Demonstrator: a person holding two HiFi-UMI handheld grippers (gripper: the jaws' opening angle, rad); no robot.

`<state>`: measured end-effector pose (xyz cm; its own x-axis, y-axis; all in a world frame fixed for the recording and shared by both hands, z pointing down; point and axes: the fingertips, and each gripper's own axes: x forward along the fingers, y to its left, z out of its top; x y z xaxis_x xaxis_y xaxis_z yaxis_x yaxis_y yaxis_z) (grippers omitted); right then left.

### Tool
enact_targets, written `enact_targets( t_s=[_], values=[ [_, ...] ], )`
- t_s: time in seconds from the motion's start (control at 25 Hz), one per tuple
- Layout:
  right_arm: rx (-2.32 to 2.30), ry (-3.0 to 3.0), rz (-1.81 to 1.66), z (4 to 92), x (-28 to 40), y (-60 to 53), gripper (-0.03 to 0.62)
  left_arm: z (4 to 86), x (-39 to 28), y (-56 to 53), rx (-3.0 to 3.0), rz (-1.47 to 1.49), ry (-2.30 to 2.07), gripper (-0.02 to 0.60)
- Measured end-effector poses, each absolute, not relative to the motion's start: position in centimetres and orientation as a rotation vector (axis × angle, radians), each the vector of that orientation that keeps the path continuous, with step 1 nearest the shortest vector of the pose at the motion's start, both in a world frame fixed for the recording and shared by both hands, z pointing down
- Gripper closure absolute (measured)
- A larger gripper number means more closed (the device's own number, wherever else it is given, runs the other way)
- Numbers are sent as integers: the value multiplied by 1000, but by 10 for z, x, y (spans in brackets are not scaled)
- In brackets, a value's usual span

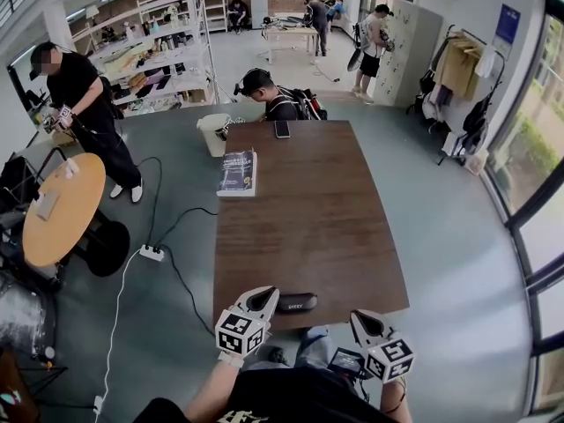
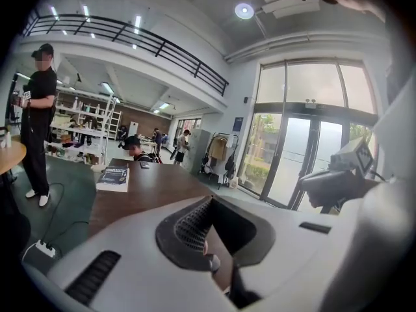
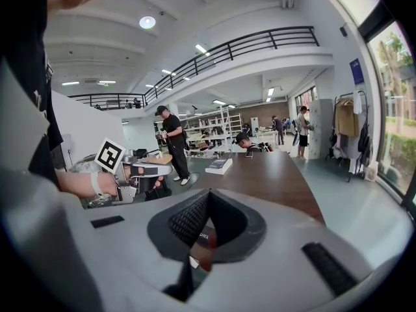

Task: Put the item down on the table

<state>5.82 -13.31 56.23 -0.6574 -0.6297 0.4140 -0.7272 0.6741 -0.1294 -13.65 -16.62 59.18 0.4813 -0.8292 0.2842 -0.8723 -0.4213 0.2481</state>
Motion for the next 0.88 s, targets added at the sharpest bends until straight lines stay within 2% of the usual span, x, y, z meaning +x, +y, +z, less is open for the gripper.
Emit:
enact_targets(
  t_s=[0.88],
  values=[
    [983,-2566,378,561,8,-109,609,590,-154,-130,2366,94,-1386,575]
  ],
)
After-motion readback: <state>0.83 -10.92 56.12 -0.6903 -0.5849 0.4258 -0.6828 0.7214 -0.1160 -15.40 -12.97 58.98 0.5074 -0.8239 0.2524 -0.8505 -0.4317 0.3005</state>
